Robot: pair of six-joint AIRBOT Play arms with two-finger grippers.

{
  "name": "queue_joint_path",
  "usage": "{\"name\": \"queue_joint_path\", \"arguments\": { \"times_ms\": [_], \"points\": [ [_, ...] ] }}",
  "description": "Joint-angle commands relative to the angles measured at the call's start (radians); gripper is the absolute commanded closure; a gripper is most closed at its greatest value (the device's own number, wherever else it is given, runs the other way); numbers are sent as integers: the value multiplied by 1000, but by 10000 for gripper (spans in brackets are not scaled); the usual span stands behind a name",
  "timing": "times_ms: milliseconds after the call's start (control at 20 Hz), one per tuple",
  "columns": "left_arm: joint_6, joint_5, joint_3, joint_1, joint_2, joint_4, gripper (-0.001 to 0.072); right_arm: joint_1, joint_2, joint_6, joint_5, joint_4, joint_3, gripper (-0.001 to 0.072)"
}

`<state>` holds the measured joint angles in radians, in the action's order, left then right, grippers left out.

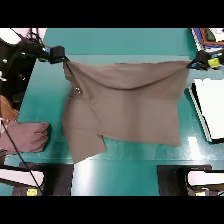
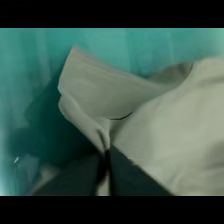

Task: Fold the shirts.

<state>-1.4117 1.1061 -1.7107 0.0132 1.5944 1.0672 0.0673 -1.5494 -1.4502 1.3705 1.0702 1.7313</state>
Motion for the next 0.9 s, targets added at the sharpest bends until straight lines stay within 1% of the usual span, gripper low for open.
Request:
{"name": "queue_joint_path", "arguments": {
  "times_ms": [0, 50, 150, 200, 250, 400, 500, 600, 700, 850],
  "points": [
    [-8, 24, 7, 38, 82, 14, 113, -2, -123, -4, 10, -86, 77, 263],
    [-29, 97, -7, 69, 80, 14, 102, 5, -126, -4, 30, -98, 102, 263],
    [-26, 257, -18, 133, 65, 15, 106, 8, -98, 13, 70, -98, 108, 264],
    [-19, 296, 8, 157, 41, 19, 106, 13, -61, 33, 83, -99, 70, 264],
    [-4, 299, 71, 176, -8, 26, 106, 20, -17, 51, 87, -100, 13, 264],
    [25, 234, 370, 180, -195, 99, 106, 39, 145, 79, 66, -103, -235, 264],
    [25, 183, 602, 180, -316, 101, 106, 53, 250, 79, 27, -103, -396, 264],
    [25, 138, 793, 180, -396, 100, 106, 62, 336, 79, -10, -103, -516, 264],
    [25, 95, 919, 180, -431, 99, 106, 62, 402, 79, -39, -103, -595, 265],
    [36, 45, 1006, 180, -431, 44, 106, 61, 465, 79, -64, -111, -665, 264]
  ]
}}
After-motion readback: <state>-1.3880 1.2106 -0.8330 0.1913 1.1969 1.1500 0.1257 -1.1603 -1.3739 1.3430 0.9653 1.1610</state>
